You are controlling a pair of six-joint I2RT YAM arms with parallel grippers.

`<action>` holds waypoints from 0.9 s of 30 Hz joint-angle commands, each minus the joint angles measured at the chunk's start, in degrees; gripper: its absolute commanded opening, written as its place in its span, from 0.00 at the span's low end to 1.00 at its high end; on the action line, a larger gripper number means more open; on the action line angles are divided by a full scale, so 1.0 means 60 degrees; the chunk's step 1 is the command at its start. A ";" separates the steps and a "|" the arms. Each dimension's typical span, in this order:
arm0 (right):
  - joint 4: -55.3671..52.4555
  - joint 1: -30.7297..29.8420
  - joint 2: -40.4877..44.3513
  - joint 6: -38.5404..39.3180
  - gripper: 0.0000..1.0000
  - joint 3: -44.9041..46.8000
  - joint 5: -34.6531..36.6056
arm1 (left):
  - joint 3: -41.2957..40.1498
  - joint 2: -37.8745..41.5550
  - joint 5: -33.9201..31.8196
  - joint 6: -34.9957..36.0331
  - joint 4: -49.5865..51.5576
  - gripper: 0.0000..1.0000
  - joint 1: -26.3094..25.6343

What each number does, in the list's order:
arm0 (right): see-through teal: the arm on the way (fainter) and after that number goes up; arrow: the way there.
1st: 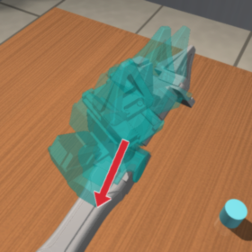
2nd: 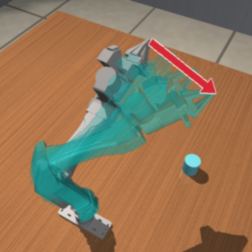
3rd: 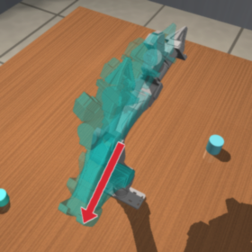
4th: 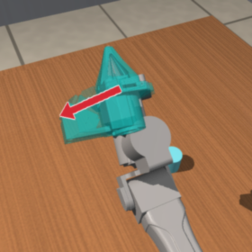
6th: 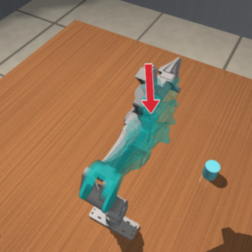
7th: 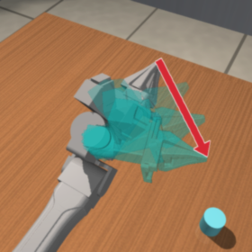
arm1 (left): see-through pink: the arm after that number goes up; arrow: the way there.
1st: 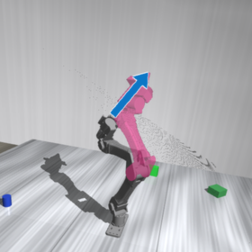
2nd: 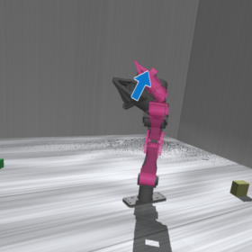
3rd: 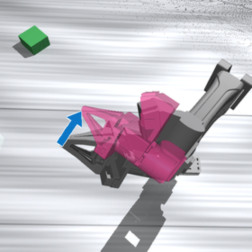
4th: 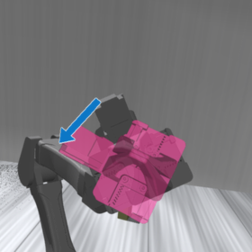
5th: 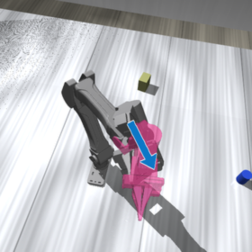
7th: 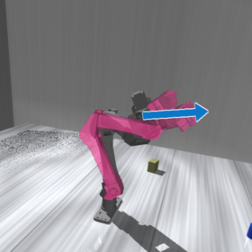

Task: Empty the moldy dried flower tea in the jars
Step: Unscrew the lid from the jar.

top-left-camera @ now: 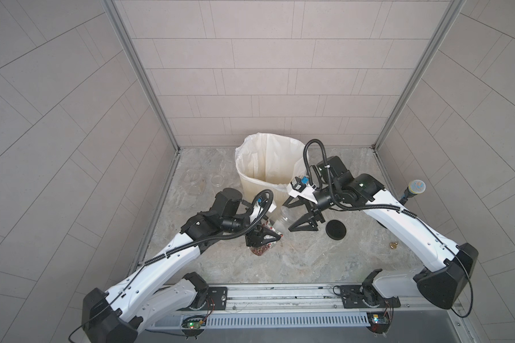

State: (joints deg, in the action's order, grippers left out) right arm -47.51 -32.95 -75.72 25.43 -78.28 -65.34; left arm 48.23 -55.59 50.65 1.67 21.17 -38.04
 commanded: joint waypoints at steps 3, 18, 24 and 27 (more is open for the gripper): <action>0.0866 0.0028 0.0724 -0.1139 1.00 0.0161 0.0203 | 0.0060 0.0226 -0.0251 0.0221 -0.0236 0.42 0.0009; 0.0301 -0.0304 -0.0367 -0.6829 0.95 -0.1323 0.3667 | 0.0017 0.0368 -0.1569 0.0919 -0.0002 0.41 -0.0002; 0.0513 -0.0822 -0.0601 -0.7260 0.94 -0.1231 0.3301 | -0.0079 0.0378 -0.1759 0.0995 -0.0025 0.41 0.0001; 0.0181 -0.0909 -0.0752 -0.7034 0.91 -0.1321 0.3317 | -0.0174 0.0469 -0.1777 0.0915 -0.0149 0.40 -0.0002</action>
State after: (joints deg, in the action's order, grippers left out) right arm -44.40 -37.89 -79.66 -15.53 -85.19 -45.19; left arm 48.10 -53.91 40.29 6.48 22.11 -38.15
